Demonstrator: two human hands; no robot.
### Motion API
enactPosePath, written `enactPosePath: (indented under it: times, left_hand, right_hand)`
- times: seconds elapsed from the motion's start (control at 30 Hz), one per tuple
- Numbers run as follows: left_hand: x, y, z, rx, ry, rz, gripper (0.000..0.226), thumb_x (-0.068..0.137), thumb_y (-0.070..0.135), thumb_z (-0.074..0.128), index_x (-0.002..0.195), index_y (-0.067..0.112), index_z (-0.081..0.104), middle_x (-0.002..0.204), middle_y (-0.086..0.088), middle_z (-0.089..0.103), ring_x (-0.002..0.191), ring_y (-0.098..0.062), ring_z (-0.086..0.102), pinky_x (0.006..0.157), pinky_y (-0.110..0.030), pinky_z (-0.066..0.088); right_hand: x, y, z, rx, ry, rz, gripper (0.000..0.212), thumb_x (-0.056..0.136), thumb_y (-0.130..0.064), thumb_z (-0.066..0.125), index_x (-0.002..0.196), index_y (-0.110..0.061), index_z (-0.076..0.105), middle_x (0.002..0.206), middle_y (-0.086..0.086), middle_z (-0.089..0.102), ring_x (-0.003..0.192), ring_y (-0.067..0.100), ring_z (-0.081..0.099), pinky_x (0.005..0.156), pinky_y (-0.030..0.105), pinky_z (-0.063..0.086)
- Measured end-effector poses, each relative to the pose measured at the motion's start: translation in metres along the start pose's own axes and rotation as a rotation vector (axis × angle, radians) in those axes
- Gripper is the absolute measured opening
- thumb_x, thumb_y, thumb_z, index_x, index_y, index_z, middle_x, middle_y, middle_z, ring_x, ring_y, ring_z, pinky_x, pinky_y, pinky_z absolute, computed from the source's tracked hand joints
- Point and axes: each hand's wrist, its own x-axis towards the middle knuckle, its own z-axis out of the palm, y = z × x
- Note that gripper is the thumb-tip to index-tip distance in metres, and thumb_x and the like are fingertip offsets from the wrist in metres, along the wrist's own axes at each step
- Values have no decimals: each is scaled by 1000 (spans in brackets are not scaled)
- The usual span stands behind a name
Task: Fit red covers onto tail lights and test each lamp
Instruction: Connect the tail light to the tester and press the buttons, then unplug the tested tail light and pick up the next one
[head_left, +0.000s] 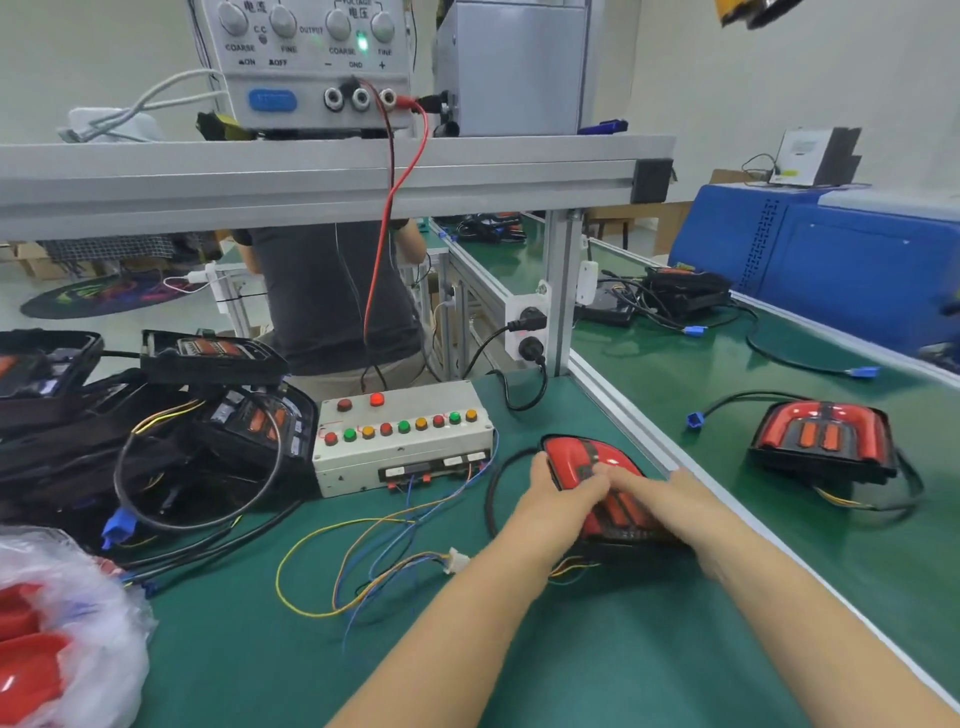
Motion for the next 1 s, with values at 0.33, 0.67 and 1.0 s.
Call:
enactPosePath:
  times: [0.33,0.67,1.0]
  left_hand:
    - [3,-14,0,-337,-21,-4,53,85,19,66,126,43,43,103,6,72,85,-13,72,67,-27,54]
    - [-10,-26,-24,337,326,33,51,92,36,53,141,28,38,150,2,31,140,-19,22,113,-43,24]
    - [-9,-32,-28,690,281,72,50,91,41,54,137,32,39,150,9,32,139,-15,25,111,-33,22]
  right_hand:
    - [5,12,-13,248,-251,26,89,29,-43,91,105,-3,68,90,18,75,80,31,73,77,40,59]
    - [0,26,-37,587,-246,-24,60,51,-32,83,102,-4,70,88,19,75,66,27,73,53,29,56]
    - [-2,27,-180,1318,259,-292,16,84,-40,67,91,-26,65,75,-8,76,66,6,72,53,26,59]
